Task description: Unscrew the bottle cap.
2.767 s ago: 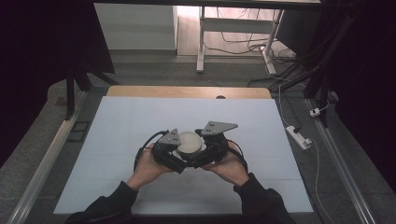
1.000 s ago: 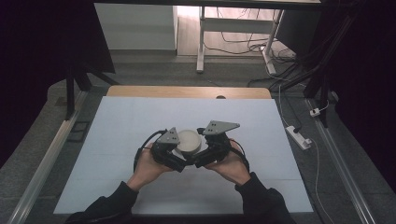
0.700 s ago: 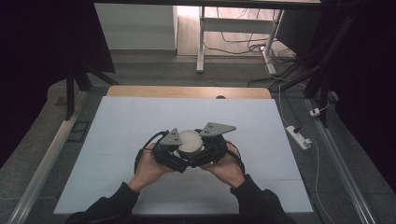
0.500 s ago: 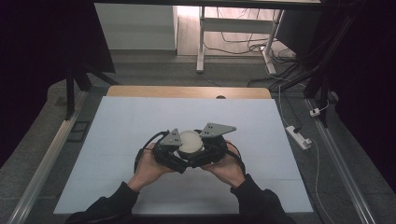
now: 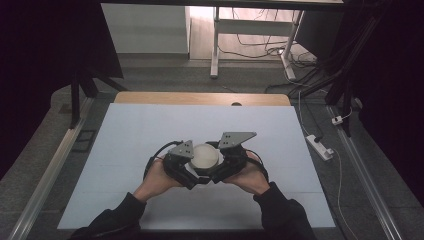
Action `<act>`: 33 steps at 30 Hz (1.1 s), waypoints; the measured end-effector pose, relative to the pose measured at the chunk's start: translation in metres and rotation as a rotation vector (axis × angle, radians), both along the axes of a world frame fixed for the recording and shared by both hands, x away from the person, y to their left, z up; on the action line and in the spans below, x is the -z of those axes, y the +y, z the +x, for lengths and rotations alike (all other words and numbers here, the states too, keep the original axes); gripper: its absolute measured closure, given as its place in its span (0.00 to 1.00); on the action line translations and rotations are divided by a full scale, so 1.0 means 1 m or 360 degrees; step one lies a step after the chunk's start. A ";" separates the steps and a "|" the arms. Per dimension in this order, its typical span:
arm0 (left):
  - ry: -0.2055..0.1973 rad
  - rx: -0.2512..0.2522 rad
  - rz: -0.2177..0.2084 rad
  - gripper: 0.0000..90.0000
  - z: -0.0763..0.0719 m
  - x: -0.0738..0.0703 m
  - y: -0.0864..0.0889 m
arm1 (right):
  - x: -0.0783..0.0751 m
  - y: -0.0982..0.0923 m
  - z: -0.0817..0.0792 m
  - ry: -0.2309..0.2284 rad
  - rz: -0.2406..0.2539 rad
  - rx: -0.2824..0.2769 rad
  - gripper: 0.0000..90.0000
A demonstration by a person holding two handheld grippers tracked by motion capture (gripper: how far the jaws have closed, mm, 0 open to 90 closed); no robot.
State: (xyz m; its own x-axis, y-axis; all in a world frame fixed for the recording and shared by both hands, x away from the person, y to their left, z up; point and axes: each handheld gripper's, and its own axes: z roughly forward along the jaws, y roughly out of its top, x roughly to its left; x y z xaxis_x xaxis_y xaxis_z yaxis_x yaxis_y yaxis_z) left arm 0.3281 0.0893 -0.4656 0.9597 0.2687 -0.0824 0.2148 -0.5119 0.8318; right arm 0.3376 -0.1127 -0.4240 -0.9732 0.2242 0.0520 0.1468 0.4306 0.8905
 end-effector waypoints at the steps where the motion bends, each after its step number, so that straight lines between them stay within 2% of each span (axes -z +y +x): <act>1: -0.0003 0.0024 0.0003 0.08 0.000 0.000 0.000 | 0.000 0.000 0.000 0.0002 0.0002 -0.0018 0.08; 5: -0.0022 0.0048 0.0028 0.08 -0.001 -0.001 0.000 | -0.002 -0.001 -0.001 -0.0012 -0.0015 -0.0050 0.08; 23: -0.0049 0.0052 0.0050 0.08 -0.001 -0.001 0.001 | -0.001 -0.001 -0.001 -0.0006 -0.0011 -0.0040 0.08; 26: -0.0046 0.0079 0.0043 0.08 -0.001 -0.001 0.001 | -0.002 -0.001 -0.001 -0.0005 -0.0007 -0.0068 0.09; 33: -0.0013 0.0216 0.0003 0.08 -0.001 -0.001 0.004 | -0.003 -0.002 -0.003 -0.0010 0.0006 -0.0168 0.08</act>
